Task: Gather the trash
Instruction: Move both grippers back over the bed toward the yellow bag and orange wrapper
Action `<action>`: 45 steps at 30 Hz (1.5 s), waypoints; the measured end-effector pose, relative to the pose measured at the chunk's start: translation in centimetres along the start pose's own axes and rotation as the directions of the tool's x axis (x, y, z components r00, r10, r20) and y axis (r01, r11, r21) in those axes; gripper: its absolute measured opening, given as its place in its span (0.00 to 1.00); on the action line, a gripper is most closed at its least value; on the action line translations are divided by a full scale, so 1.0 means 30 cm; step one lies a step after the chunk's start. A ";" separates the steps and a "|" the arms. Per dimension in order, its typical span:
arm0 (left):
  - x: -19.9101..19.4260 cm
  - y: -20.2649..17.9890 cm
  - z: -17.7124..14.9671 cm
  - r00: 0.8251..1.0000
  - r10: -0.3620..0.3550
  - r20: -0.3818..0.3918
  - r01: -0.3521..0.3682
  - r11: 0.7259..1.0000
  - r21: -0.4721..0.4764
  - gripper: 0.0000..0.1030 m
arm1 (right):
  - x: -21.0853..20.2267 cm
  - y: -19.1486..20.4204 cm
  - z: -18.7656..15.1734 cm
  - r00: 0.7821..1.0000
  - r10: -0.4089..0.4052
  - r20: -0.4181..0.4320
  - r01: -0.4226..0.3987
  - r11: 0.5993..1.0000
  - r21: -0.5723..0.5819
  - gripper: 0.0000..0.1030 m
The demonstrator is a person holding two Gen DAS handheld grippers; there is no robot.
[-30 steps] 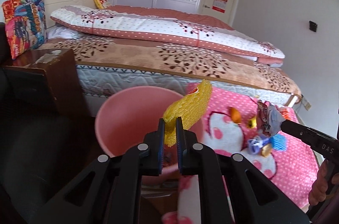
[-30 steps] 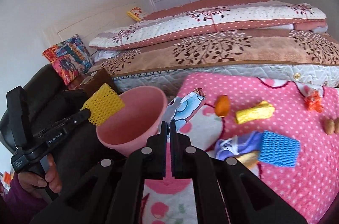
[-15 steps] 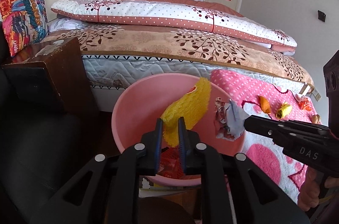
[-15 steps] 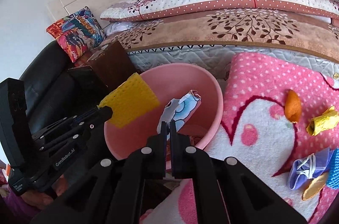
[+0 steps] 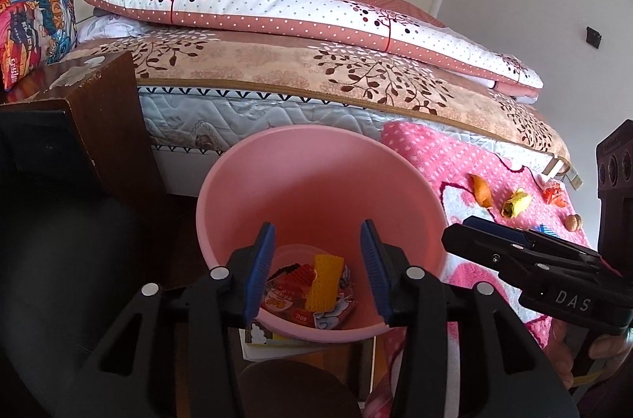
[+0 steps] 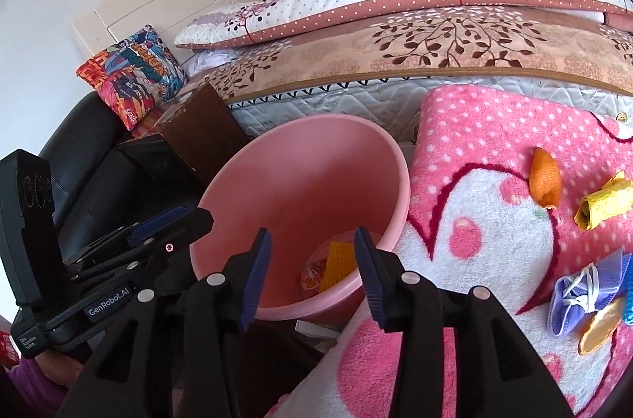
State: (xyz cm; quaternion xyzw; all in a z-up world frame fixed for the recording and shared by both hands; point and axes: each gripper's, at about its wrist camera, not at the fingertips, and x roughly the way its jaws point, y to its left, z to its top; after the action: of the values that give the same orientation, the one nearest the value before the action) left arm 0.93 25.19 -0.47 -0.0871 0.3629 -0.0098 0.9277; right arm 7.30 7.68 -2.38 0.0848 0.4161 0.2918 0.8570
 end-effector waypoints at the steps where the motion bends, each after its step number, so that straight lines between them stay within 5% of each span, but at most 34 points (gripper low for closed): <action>1: -0.004 -0.008 -0.002 1.000 -0.001 0.002 0.001 1.000 -0.001 0.44 | -0.013 0.004 -0.004 1.000 0.000 0.003 0.000 1.000 -0.007 0.42; 7: -0.032 -0.080 -0.020 0.999 -0.048 0.005 0.048 0.999 -0.007 0.44 | -0.111 -0.011 -0.046 0.999 -0.024 0.023 0.025 0.999 -0.047 0.42; 17: -0.038 -0.321 -0.023 0.991 -0.134 0.024 0.131 0.987 0.098 0.44 | -0.338 -0.243 -0.156 0.990 -0.129 0.061 0.128 0.992 0.023 0.42; 29: 0.118 -0.597 -0.003 0.982 -0.179 -0.061 0.188 0.957 0.222 0.44 | -0.493 -0.579 -0.219 0.963 -0.251 0.096 0.224 0.948 0.228 0.42; 36: 0.266 -0.753 0.038 0.954 -0.258 -0.150 0.289 0.923 0.253 0.44 | -0.517 -0.721 -0.216 0.950 -0.294 0.104 0.252 0.920 0.300 0.42; 45: 0.476 -0.931 0.078 0.942 -0.243 -0.230 0.319 0.862 0.394 0.44 | -0.568 -0.922 -0.113 0.889 -0.439 0.131 0.378 0.864 0.332 0.48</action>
State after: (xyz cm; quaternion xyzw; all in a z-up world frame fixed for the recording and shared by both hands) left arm 14.28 -3.11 -3.67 0.0665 0.4143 -0.2317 0.8776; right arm 8.36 -24.94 -3.98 0.1512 0.3743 0.0265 0.9145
